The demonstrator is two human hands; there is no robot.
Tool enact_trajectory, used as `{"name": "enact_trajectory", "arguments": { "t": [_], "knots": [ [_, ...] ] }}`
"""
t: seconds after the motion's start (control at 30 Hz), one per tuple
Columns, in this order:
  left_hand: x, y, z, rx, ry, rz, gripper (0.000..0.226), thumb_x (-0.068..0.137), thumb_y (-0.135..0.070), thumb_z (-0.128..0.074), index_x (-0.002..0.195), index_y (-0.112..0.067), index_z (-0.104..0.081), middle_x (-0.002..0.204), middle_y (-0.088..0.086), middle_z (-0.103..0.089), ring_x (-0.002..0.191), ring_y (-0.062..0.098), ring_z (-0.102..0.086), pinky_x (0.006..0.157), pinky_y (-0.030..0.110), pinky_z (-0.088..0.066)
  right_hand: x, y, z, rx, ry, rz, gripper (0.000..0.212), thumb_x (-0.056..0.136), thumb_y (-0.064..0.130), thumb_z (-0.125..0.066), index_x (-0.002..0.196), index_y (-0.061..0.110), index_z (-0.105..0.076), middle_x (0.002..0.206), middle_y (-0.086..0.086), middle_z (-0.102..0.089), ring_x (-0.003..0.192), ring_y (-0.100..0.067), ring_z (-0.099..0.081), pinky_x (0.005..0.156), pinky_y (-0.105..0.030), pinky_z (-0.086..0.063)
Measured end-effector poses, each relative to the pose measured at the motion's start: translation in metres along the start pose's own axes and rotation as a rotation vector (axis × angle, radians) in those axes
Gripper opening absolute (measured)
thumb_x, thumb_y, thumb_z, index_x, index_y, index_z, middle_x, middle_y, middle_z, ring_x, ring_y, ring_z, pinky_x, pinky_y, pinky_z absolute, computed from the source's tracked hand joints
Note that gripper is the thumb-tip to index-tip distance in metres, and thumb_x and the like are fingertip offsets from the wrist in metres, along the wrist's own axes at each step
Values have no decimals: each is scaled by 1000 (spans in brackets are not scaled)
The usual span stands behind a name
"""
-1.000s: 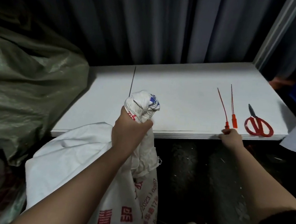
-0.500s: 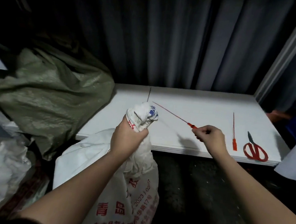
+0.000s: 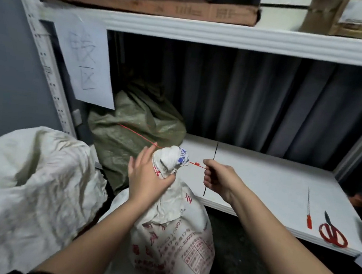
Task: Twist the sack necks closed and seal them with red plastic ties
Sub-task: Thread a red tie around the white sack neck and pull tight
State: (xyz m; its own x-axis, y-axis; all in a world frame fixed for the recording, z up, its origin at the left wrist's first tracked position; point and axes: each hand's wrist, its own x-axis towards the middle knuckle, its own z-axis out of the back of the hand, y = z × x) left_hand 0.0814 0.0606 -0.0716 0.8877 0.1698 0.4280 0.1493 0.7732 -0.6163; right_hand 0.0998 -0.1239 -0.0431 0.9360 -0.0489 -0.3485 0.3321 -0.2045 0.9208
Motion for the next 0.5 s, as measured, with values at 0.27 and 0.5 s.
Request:
{"name": "enact_trajectory", "arguments": {
  "t": [0.27, 0.5],
  "knots": [
    [-7, 31, 20, 171, -125, -83, 46, 58, -51, -75, 96, -24, -70, 159, -1, -7, 147, 23, 1, 118, 47, 5, 0, -21, -25, 1, -17, -123, 25, 86, 13, -56, 63, 15, -48, 50, 2, -41, 38, -9, -37, 41, -16, -37],
    [-3, 40, 25, 167, 14, -112, 56, 66, -64, -51, 109, -31, -67, 111, -16, -66, 134, 3, -35, 115, 37, 20, 6, -47, -30, 81, 83, -220, 29, 89, 14, -51, 64, 20, -39, 48, 8, -28, 35, -5, -24, 37, -16, -37]
  ]
}}
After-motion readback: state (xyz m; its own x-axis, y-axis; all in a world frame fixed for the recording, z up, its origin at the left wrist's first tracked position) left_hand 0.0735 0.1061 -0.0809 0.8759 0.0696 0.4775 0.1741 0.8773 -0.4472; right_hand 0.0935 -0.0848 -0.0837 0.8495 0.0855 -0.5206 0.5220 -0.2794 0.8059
